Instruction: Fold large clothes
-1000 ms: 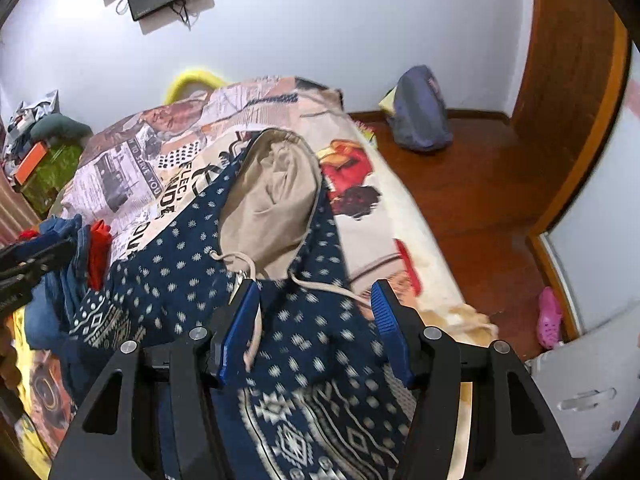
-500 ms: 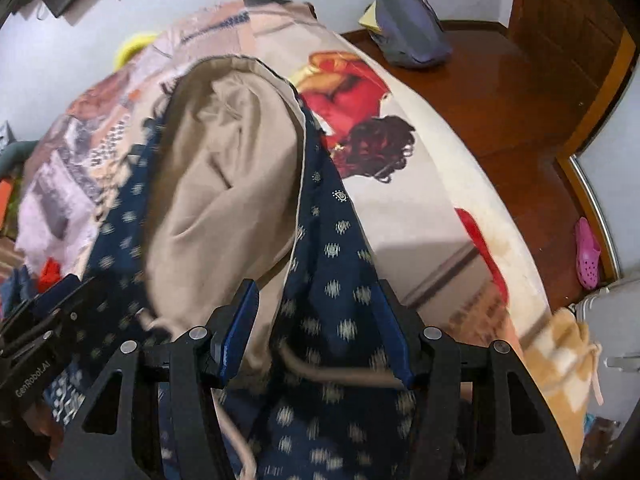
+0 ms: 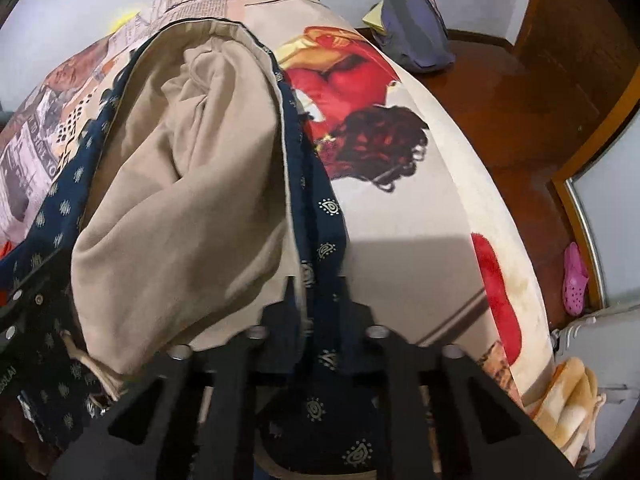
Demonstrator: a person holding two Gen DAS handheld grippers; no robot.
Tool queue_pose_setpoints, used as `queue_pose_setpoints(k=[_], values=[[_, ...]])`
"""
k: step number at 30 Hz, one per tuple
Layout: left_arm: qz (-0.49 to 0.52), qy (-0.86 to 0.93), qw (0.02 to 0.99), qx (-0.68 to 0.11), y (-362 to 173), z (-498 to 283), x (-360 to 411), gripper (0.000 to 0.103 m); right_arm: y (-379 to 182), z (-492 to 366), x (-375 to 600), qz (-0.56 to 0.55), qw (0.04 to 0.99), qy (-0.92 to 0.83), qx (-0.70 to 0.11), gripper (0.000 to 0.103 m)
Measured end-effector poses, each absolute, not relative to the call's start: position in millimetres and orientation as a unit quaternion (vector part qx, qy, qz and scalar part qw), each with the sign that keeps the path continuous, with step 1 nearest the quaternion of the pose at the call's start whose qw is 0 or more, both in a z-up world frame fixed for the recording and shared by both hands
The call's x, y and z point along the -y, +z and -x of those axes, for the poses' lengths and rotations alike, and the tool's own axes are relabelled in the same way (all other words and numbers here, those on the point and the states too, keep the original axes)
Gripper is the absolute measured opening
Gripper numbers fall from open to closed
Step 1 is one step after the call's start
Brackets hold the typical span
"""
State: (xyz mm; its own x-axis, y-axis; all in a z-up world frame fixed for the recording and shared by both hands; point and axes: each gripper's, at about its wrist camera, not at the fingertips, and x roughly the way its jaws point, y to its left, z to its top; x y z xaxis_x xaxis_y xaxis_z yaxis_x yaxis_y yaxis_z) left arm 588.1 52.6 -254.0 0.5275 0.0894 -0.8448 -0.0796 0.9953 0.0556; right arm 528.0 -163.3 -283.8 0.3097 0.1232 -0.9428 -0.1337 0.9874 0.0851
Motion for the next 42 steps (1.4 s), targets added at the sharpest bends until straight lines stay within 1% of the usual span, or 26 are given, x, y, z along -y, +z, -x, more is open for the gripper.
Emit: queue_pose_setpoints(k=[1,2,3,5,9,14,17,20,25,30,36,42], values=[[-0.009,0.04,0.876,-0.481,-253,-586,-50,0.038,-281,-524,160,0.02,0.812,0.08,-0.578,0.009],[-0.012,0.031,0.876,-0.48,-252,-584,-49,0.023,-277,-520,157,0.032,0.815,0.081,-0.573,0.008],[-0.019,0.023,0.877,-0.48,-250,-581,-46,0.014,-274,-516,154,0.04,0.817,0.083,-0.569,0.008],[-0.024,0.022,0.876,-0.482,-245,-577,-46,0.01,-257,-506,149,0.048,0.826,0.092,-0.554,0.008],[0.041,0.007,0.878,-0.477,-218,-558,-60,0.008,-213,-483,151,0.035,0.844,0.12,-0.522,0.008],[0.058,-0.02,0.894,-0.443,-165,-512,-66,0.008,-162,-445,163,0.023,0.859,0.158,-0.487,0.008],[0.076,-0.043,0.897,-0.434,-140,-477,-71,0.008,-140,-417,168,0.017,0.862,0.174,-0.476,0.008],[0.082,-0.062,0.895,-0.434,-125,-444,-71,0.008,-131,-390,171,0.015,0.861,0.189,-0.472,0.008],[0.08,-0.094,0.881,-0.456,-116,-387,-72,0.007,-129,-353,177,0.003,0.849,0.213,-0.483,0.008],[0.062,-0.106,0.868,-0.481,-124,-339,-74,0.006,-142,-316,177,0.017,0.841,0.219,-0.495,0.008],[0.048,-0.099,0.851,-0.514,-157,-301,-83,0.006,-172,-287,177,0.017,0.826,0.204,-0.525,0.009],[0.033,-0.07,0.841,-0.535,-191,-287,-87,0.006,-211,-279,176,0.028,0.812,0.168,-0.558,0.012]])
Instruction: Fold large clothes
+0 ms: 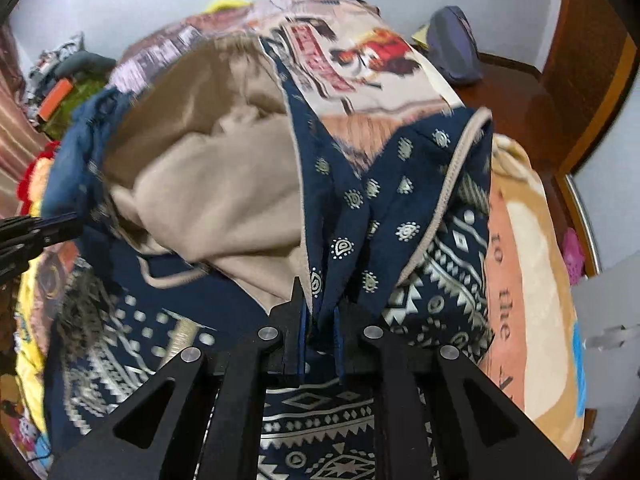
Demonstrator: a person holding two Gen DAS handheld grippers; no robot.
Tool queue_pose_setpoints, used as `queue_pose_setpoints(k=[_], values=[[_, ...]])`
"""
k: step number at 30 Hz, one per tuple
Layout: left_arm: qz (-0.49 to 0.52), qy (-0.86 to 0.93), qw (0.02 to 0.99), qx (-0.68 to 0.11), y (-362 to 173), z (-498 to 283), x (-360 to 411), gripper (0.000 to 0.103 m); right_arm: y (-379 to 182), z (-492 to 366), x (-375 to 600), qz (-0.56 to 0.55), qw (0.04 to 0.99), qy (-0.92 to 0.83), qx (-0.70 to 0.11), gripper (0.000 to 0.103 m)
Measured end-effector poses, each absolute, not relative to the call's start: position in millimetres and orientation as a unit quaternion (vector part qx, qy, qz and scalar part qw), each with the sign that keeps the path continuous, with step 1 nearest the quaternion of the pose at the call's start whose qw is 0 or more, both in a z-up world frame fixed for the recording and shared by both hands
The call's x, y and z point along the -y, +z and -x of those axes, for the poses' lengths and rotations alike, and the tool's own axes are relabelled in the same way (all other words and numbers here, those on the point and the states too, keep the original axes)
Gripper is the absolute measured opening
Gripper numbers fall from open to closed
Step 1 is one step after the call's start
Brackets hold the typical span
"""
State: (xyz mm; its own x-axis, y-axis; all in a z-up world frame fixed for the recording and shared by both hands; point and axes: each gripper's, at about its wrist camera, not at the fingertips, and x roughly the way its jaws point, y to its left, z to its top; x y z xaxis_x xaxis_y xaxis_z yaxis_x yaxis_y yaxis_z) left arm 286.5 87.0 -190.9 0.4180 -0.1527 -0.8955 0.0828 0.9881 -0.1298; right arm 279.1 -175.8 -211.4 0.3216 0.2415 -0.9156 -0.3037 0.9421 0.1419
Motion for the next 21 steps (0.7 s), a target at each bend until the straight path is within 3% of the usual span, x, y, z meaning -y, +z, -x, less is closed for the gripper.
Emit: queue_pose_setpoints(k=[4,6,9,14,21], values=[[0.031,-0.058,0.838,-0.541,-195,-287,-90,0.015,-217,-280,178,0.025,0.801,0.161,-0.576,0.017],[0.03,-0.056,0.844,-0.533,-188,-287,-90,0.03,-210,-283,179,0.024,0.802,0.162,-0.575,0.019],[0.03,-0.049,0.86,-0.507,-173,-288,-89,0.042,-193,-287,184,0.013,0.81,0.161,-0.564,0.025],[0.035,-0.053,0.88,-0.47,-146,-302,-87,0.047,-165,-297,189,-0.013,0.836,0.166,-0.523,0.04],[0.045,-0.071,0.884,-0.461,-138,-347,-73,0.048,-161,-325,177,-0.014,0.845,0.168,-0.507,0.04]])
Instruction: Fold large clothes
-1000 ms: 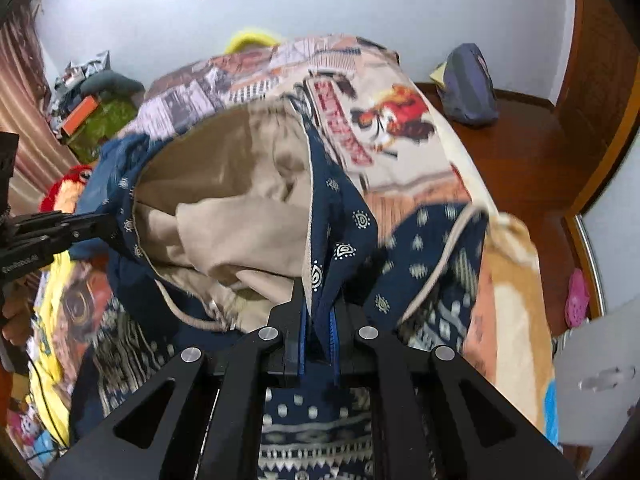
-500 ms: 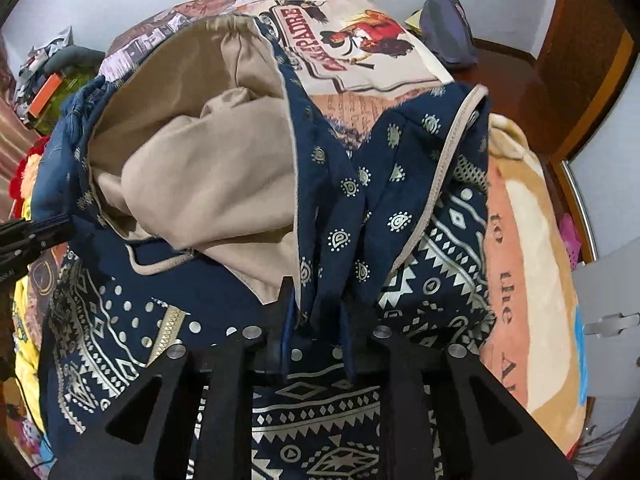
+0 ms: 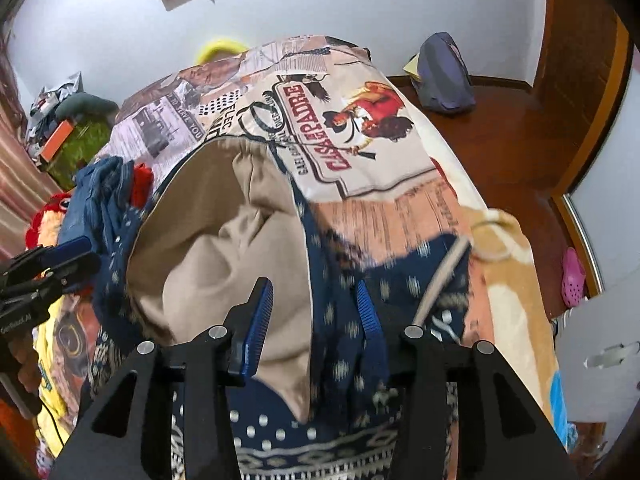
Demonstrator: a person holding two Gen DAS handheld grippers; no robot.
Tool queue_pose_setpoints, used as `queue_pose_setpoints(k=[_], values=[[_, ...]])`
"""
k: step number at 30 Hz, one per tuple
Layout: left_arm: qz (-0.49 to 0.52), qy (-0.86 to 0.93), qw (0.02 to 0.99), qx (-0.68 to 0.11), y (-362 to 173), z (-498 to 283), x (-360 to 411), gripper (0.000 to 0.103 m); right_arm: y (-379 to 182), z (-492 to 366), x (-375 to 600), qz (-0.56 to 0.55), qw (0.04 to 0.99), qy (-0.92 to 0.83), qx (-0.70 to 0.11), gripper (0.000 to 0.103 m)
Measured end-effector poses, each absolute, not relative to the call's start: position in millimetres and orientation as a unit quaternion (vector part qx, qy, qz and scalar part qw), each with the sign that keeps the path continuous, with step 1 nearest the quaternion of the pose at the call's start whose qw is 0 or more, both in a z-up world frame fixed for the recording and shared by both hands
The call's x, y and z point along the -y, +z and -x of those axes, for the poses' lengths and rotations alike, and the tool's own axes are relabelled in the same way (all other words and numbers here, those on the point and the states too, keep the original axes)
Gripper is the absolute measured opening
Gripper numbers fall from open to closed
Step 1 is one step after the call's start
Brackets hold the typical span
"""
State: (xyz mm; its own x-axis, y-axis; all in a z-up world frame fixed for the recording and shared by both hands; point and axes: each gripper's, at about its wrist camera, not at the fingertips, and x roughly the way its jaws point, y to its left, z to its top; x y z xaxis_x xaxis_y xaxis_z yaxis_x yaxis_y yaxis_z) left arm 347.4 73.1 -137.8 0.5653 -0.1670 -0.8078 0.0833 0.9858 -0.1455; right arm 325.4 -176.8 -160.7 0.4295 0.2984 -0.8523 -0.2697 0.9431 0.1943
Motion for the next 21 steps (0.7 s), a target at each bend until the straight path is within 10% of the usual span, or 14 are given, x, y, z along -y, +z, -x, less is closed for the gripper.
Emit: queue_pose_setpoints(k=[11,16,21], values=[[0.028,-0.078,0.878,-0.472,-181,-403,-55,0.047,-199,-373,150,0.012,0.835,0.173,-0.522,0.04],[0.028,-0.082,0.881,-0.464,-188,-412,-54,0.026,-205,-380,144,0.014,0.839,0.185,-0.511,0.04],[0.009,-0.076,0.887,-0.456,-188,-415,-54,0.007,-210,-389,139,0.02,0.834,0.193,-0.517,0.009]])
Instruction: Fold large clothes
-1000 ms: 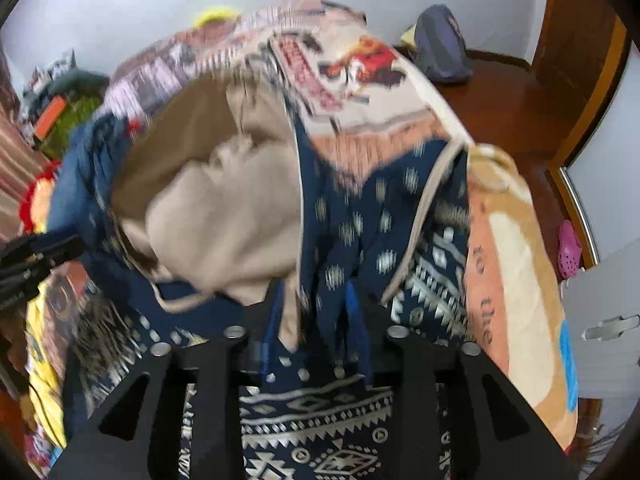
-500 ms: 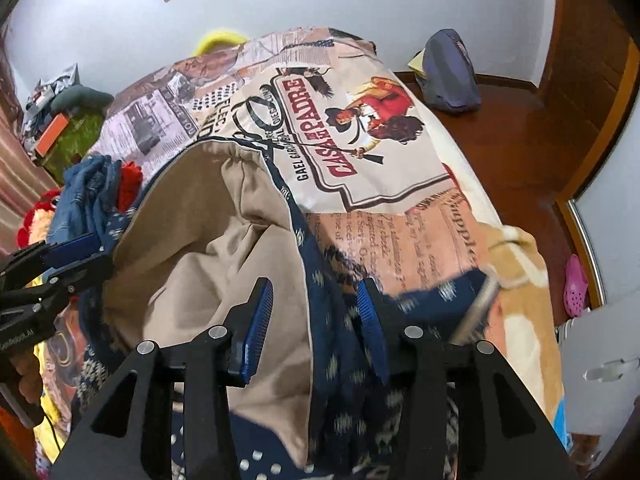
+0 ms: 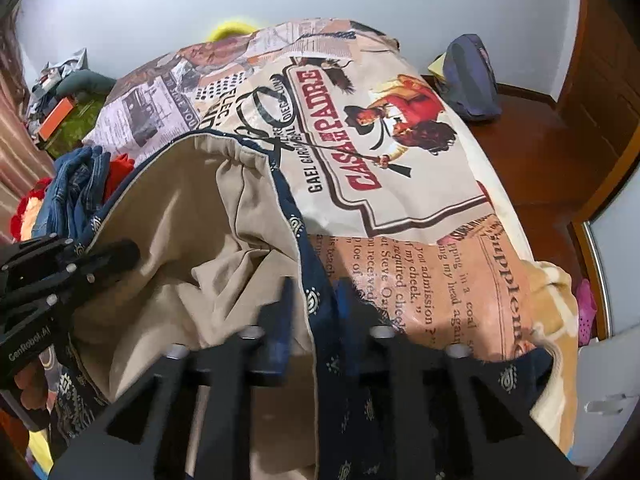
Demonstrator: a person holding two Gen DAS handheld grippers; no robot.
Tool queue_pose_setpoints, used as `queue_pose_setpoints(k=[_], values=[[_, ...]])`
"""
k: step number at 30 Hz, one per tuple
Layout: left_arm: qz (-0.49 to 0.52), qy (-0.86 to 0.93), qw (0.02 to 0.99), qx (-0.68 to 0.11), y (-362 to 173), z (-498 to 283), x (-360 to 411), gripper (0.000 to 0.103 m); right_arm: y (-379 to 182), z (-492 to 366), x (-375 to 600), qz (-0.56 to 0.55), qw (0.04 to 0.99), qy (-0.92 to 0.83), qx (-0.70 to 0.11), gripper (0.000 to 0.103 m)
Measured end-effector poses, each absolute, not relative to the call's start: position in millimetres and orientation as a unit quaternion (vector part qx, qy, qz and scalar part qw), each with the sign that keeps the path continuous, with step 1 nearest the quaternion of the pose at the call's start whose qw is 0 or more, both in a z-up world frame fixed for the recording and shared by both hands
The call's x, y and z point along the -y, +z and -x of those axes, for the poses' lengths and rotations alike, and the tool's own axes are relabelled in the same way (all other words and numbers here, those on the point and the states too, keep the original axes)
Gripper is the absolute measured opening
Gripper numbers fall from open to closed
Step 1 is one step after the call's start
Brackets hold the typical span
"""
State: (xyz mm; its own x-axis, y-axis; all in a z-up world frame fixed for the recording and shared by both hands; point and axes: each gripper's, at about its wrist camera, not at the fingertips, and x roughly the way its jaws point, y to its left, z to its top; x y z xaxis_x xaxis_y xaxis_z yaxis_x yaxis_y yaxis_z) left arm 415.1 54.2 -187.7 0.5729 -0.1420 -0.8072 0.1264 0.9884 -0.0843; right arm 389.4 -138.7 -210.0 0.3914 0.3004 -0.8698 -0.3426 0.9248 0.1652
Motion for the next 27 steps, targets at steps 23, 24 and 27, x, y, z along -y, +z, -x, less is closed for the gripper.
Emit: queue_pose_setpoints(k=[23,24,27], values=[[0.056,-0.172,0.846,-0.502,-138,-265,-55,0.006,-128,-238,158,0.028,0.831,0.284,-0.477,0.006],[0.054,-0.17,0.843,-0.508,-142,-258,-55,0.006,-129,-232,159,0.027,0.829,0.286,-0.48,0.006],[0.046,-0.162,0.842,-0.513,-152,-240,-53,0.006,-136,-215,160,0.022,0.821,0.287,-0.493,0.006]])
